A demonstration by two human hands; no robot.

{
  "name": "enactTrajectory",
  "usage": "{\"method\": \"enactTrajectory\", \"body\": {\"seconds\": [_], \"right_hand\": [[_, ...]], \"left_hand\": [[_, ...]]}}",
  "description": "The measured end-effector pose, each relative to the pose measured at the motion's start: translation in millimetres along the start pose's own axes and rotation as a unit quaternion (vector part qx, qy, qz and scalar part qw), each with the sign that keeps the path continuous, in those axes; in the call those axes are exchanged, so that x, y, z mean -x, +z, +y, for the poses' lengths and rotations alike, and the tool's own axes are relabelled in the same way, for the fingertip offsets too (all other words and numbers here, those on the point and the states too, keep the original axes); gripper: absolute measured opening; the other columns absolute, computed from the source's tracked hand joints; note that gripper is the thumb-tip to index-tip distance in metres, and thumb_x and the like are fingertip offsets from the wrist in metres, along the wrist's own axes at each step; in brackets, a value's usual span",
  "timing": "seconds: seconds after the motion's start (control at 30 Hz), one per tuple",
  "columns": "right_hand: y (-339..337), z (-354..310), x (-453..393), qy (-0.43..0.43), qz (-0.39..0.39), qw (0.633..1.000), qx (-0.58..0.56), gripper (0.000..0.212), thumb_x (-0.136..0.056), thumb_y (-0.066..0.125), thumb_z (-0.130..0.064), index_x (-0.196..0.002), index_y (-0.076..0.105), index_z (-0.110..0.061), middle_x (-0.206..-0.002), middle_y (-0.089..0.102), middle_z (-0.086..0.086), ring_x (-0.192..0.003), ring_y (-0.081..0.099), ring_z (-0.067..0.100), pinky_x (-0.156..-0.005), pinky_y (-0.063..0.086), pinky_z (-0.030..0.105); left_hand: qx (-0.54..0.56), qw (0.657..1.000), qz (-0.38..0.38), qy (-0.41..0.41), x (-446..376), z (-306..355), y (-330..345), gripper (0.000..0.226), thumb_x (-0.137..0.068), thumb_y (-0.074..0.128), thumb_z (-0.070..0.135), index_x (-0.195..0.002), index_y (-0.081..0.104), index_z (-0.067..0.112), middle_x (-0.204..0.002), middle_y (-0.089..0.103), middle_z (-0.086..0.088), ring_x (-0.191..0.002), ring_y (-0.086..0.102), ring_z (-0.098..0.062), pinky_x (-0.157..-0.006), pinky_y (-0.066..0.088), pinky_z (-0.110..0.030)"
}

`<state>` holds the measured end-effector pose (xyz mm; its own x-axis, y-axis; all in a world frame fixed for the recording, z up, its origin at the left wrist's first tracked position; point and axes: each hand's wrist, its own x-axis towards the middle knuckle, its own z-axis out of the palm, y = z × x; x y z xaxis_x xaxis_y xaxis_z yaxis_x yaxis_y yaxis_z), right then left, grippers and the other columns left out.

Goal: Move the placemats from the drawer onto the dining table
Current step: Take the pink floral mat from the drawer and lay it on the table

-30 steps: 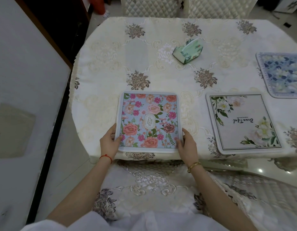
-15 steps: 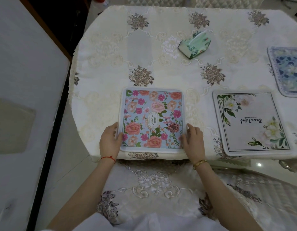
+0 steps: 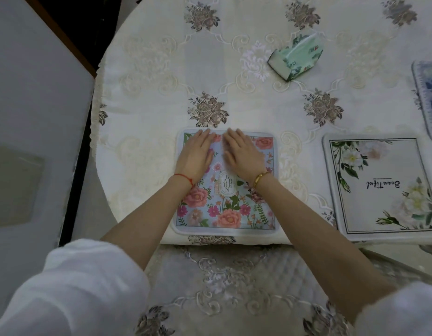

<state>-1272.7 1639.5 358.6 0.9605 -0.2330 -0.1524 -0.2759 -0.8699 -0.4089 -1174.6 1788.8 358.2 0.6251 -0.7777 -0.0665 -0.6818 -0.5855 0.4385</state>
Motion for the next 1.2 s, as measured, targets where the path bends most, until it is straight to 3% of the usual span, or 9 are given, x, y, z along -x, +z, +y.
{"method": "enactTrajectory", "body": {"seconds": [0.1, 0.3, 0.6, 0.8, 1.03, 1.2], "right_hand": [[9, 6, -6, -0.013, -0.004, 1.000, 0.009, 0.057, -0.102, 0.035, -0.033, -0.152, 0.020, -0.011, -0.161, 0.016, 0.006, -0.149, 0.007, 0.022, -0.122, 0.007, 0.041], [3, 44, 17, -0.007, -0.002, 1.000, 0.006, 0.060, -0.103, 0.031, -0.041, -0.154, 0.012, -0.015, -0.162, 0.011, 0.000, -0.149, 0.004, 0.015, -0.122, 0.006, 0.036], [-4, 63, 59, 0.100, 0.061, 0.993, 0.028, 0.057, -0.104, 0.029, -0.037, -0.154, 0.013, -0.011, -0.161, 0.013, 0.006, -0.149, 0.005, 0.018, -0.122, 0.002, 0.036], [25, 2, 56, 0.003, -0.010, 1.000, 0.028, 0.059, -0.104, 0.027, -0.038, -0.154, 0.010, -0.012, -0.162, 0.007, 0.005, -0.150, 0.000, 0.018, -0.122, 0.002, 0.041], [20, 37, 85, 0.023, -0.018, 0.998, 0.053, 0.062, -0.104, 0.022, -0.045, -0.154, 0.005, -0.014, -0.162, 0.005, 0.002, -0.149, -0.001, 0.015, -0.122, 0.008, 0.038], [13, 53, 118, 0.080, -0.004, 0.995, 0.056, 0.062, -0.104, 0.025, -0.044, -0.154, 0.001, -0.016, -0.163, 0.001, 0.000, -0.149, -0.005, 0.012, -0.122, -0.001, 0.034]], "left_hand": [[-0.034, 0.999, -0.019, 0.003, -10, -8, 12, 0.051, -0.102, 0.035, 0.029, -0.149, 0.027, 0.011, -0.157, 0.025, -0.007, -0.147, 0.015, -0.024, -0.120, 0.015, -0.041], [-0.052, 0.999, -0.016, -0.005, 6, -27, 15, 0.063, -0.101, 0.033, 0.042, -0.152, 0.015, 0.009, -0.159, 0.017, -0.008, -0.147, 0.013, -0.022, -0.121, 0.010, -0.037], [-0.047, 0.997, 0.014, -0.061, 44, -38, 1, 0.059, -0.101, 0.038, 0.036, -0.149, 0.022, 0.004, -0.157, 0.024, -0.013, -0.145, 0.019, -0.026, -0.120, 0.016, -0.039], [-0.038, 0.998, -0.050, 0.014, 47, 10, 24, 0.058, -0.102, 0.034, 0.032, -0.152, 0.014, 0.010, -0.160, 0.013, -0.009, -0.148, 0.005, -0.021, -0.122, 0.006, -0.037], [-0.059, 0.997, -0.056, -0.020, 71, -13, 21, 0.063, -0.101, 0.029, 0.041, -0.153, 0.005, 0.015, -0.161, 0.003, -0.001, -0.148, 0.000, -0.014, -0.121, 0.005, -0.033], [-0.077, 0.995, -0.047, -0.053, 103, -31, 10, 0.062, -0.102, 0.033, 0.038, -0.153, 0.007, 0.014, -0.161, 0.008, -0.002, -0.148, 0.005, -0.015, -0.121, 0.006, -0.032]]}}
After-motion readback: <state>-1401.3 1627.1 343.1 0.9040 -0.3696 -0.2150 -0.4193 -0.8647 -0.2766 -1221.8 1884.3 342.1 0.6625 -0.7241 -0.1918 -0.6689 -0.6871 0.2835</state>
